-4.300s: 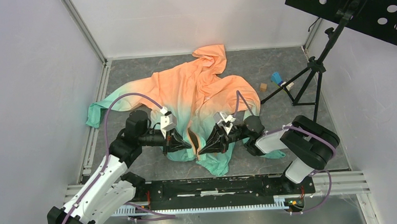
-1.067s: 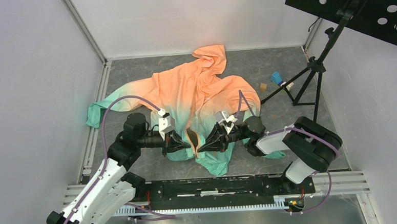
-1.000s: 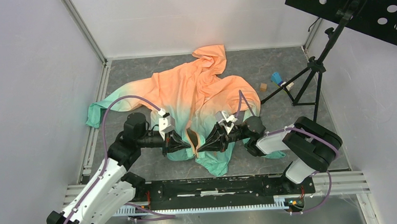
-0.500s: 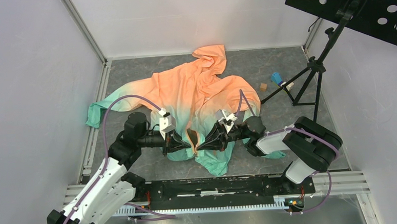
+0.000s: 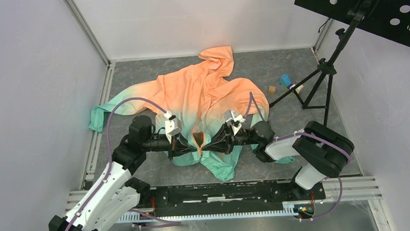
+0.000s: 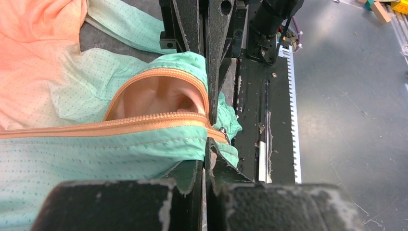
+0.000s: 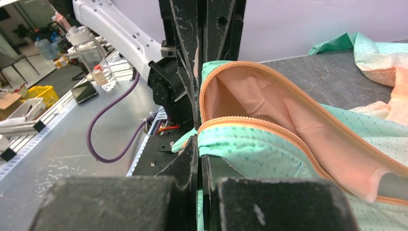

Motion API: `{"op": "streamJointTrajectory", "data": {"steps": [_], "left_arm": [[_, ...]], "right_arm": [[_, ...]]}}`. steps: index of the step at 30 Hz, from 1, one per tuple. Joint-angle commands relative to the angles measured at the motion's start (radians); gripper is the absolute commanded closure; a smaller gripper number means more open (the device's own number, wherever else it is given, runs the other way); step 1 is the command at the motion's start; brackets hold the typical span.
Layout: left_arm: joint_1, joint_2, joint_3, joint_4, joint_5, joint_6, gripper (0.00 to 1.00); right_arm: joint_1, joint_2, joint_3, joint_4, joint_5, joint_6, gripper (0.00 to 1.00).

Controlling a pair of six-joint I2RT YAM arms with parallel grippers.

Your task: Zip up the jacket

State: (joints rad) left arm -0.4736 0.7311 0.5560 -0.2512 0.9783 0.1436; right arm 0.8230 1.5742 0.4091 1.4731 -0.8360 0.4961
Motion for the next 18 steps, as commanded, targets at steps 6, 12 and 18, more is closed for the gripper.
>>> {"op": "streamJointTrajectory", "data": {"steps": [6,12,18], "left_arm": [[-0.004,-0.016,0.01,-0.001,-0.079,0.026,0.98],[-0.003,-0.005,0.011,-0.002,-0.064,0.026,0.98],[-0.009,0.007,-0.002,0.04,0.046,-0.012,0.98]], "right_arm": [[0.002,-0.06,-0.025,0.484,0.14,0.107,1.0],[-0.001,-0.053,-0.011,0.46,0.191,0.167,1.0],[-0.003,-0.039,0.013,0.391,0.224,0.119,1.0]]}}
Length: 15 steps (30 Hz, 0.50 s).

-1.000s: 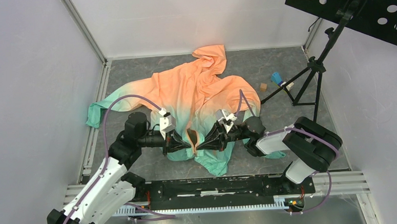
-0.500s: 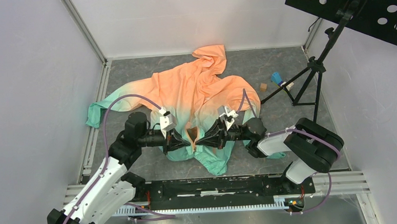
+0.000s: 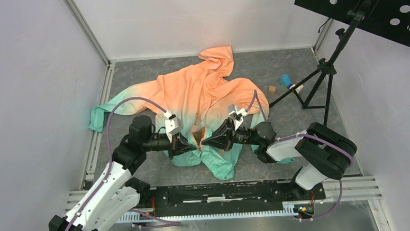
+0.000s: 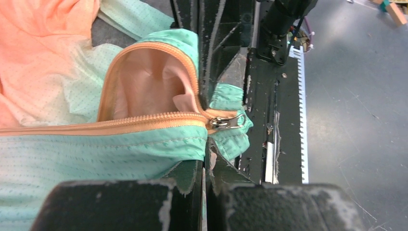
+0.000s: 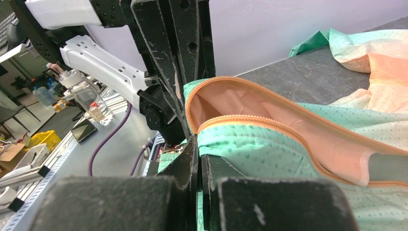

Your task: Zip up the jacket

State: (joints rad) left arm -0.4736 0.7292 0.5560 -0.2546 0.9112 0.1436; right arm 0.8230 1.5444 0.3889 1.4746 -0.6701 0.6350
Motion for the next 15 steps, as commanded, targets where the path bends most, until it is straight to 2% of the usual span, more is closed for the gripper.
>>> {"op": "streamJointTrajectory", "data": {"steps": [1,4,7,10,11,13,15], "left_arm": [[-0.012,0.016,-0.001,0.045,0.127,-0.017,0.98],[-0.014,0.026,0.009,0.043,0.111,-0.023,0.98],[-0.014,0.02,0.037,0.018,0.028,-0.033,0.96],[-0.014,0.003,0.063,0.007,-0.089,-0.095,0.77],[-0.014,-0.005,0.065,0.011,-0.112,-0.119,0.66],[-0.014,-0.03,0.062,0.038,-0.146,-0.19,0.52],[-0.014,-0.053,0.066,0.037,-0.187,-0.248,0.46]], "right_arm": [[-0.003,-0.003,0.041,0.392,0.053,-0.024,1.0],[-0.003,0.021,0.045,0.437,0.017,-0.027,1.0],[-0.005,0.05,0.047,0.482,-0.016,-0.021,1.0],[-0.005,0.056,0.05,0.482,-0.034,-0.027,1.0],[-0.006,0.055,0.047,0.481,-0.035,-0.034,1.0],[-0.005,0.05,0.04,0.482,-0.037,-0.049,1.0],[-0.006,0.049,0.039,0.482,-0.042,-0.055,1.0]]}}
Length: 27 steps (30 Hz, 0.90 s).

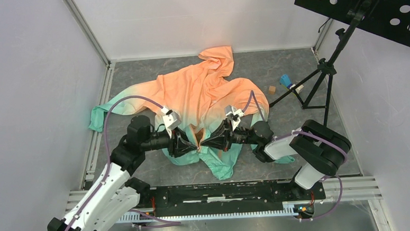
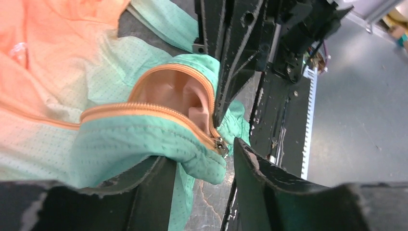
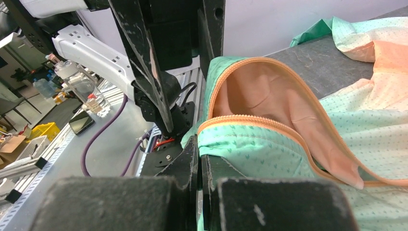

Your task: Zip up the jacket

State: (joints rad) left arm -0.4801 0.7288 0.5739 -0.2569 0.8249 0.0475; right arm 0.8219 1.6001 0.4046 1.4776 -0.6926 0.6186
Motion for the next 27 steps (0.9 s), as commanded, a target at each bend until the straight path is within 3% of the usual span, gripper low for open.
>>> {"op": "streamJointTrajectory", "data": {"steps": [1,5,9,10,11,12,17,21,24,26,27], "left_arm": [[-0.007,-0.064,0.051,0.036,-0.123,-0.179,0.45],[-0.008,-0.135,0.045,0.037,-0.224,-0.363,0.38],[-0.008,-0.242,-0.007,0.025,-0.387,-0.685,0.33],[-0.008,-0.273,-0.034,0.04,-0.405,-0.786,0.23],[-0.008,-0.305,-0.061,0.045,-0.42,-0.866,0.02],[-0.007,-0.335,-0.073,0.002,-0.466,-0.944,0.0],[-0.008,-0.557,-0.191,-0.099,-0.613,-1.232,0.04],[-0.008,-0.647,-0.245,-0.115,-0.649,-1.302,0.06],[-0.008,-0.606,-0.248,-0.099,-0.599,-1.33,0.06],[-0.008,-0.541,-0.281,-0.013,-0.527,-1.38,0.15],[-0.008,-0.508,-0.302,0.048,-0.486,-1.411,0.27]], "right_arm": [[-0.004,-0.004,0.023,0.479,-0.018,-0.04,1.0],[-0.004,0.004,0.027,0.479,-0.015,-0.042,1.0],[-0.005,0.008,0.03,0.478,-0.014,-0.047,1.0],[-0.006,0.008,0.031,0.479,-0.012,-0.047,1.0],[-0.004,0.008,0.031,0.478,-0.012,-0.047,1.0],[-0.004,0.009,0.03,0.479,-0.013,-0.047,1.0],[-0.004,0.009,0.032,0.479,-0.013,-0.045,1.0],[-0.005,0.001,0.03,0.478,-0.013,-0.047,1.0],[-0.004,0.0,0.03,0.478,-0.013,-0.049,1.0],[-0.004,0.002,0.032,0.478,-0.013,-0.047,1.0],[-0.004,0.003,0.033,0.479,-0.013,-0.047,1.0]]}}
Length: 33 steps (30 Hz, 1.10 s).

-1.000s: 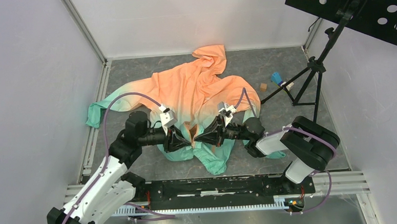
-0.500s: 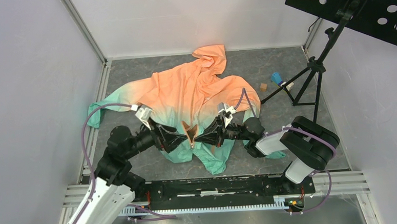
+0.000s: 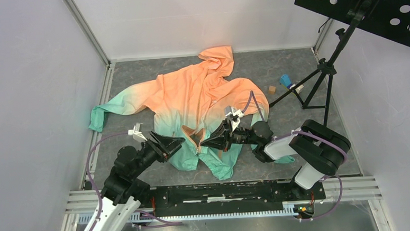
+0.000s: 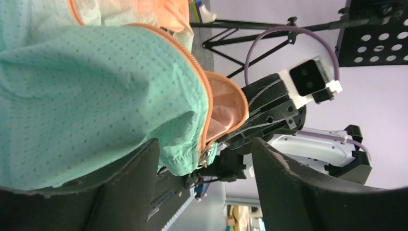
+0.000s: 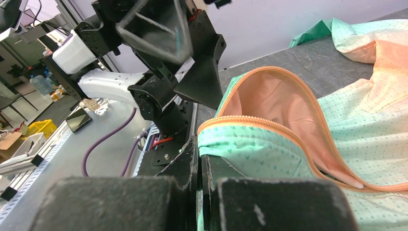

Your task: Zip up the jacket

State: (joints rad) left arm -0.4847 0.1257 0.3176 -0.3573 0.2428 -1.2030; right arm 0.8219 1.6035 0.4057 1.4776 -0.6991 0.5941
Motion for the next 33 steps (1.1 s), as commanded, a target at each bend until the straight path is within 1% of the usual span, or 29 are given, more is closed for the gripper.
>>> {"op": "streamJointTrajectory", "data": {"steps": [1,2,3,6,11,13,19,20,22,24,27,30,31,33], "left_arm": [[-0.004,0.133,-0.068,0.215,0.125,-0.188,0.33],[-0.003,0.158,-0.081,0.255,0.146,-0.208,0.37],[-0.005,0.182,-0.082,0.278,0.155,-0.206,0.39],[-0.005,0.218,-0.076,0.274,0.17,-0.195,0.41],[-0.011,0.19,-0.084,0.223,0.158,-0.204,0.46],[-0.014,0.174,-0.097,0.222,0.161,-0.207,0.45],[-0.018,0.15,-0.117,0.221,0.212,-0.199,0.37],[-0.018,0.151,-0.118,0.221,0.22,-0.199,0.38],[-0.02,0.155,-0.12,0.222,0.225,-0.196,0.44],[-0.02,0.161,-0.127,0.226,0.225,-0.197,0.45],[-0.024,0.18,-0.147,0.28,0.238,-0.212,0.46],[-0.033,0.2,-0.142,0.293,0.248,-0.206,0.41],[-0.037,0.204,-0.14,0.293,0.251,-0.204,0.4],[-0.044,0.214,-0.141,0.305,0.248,-0.204,0.41]], "right_arm": [[-0.005,0.0,0.031,0.48,-0.007,-0.021,1.0],[-0.005,0.001,0.031,0.479,-0.007,-0.022,1.0],[-0.005,0.001,0.031,0.478,-0.007,-0.022,1.0],[-0.004,-0.002,0.03,0.479,-0.006,-0.026,1.0],[-0.005,0.0,0.032,0.479,-0.007,-0.025,1.0],[-0.004,0.002,0.033,0.479,-0.005,-0.026,1.0],[-0.004,0.005,0.033,0.479,-0.005,-0.024,1.0],[-0.004,0.004,0.035,0.478,-0.005,-0.023,1.0],[-0.005,0.004,0.035,0.48,-0.005,-0.021,1.0],[-0.005,0.005,0.035,0.48,-0.005,-0.022,1.0],[-0.004,0.0,0.034,0.479,-0.005,-0.022,1.0],[-0.004,-0.002,0.035,0.478,-0.006,-0.022,1.0],[-0.004,-0.001,0.035,0.478,-0.006,-0.022,1.0],[-0.004,-0.001,0.033,0.479,-0.004,-0.022,1.0]]}}
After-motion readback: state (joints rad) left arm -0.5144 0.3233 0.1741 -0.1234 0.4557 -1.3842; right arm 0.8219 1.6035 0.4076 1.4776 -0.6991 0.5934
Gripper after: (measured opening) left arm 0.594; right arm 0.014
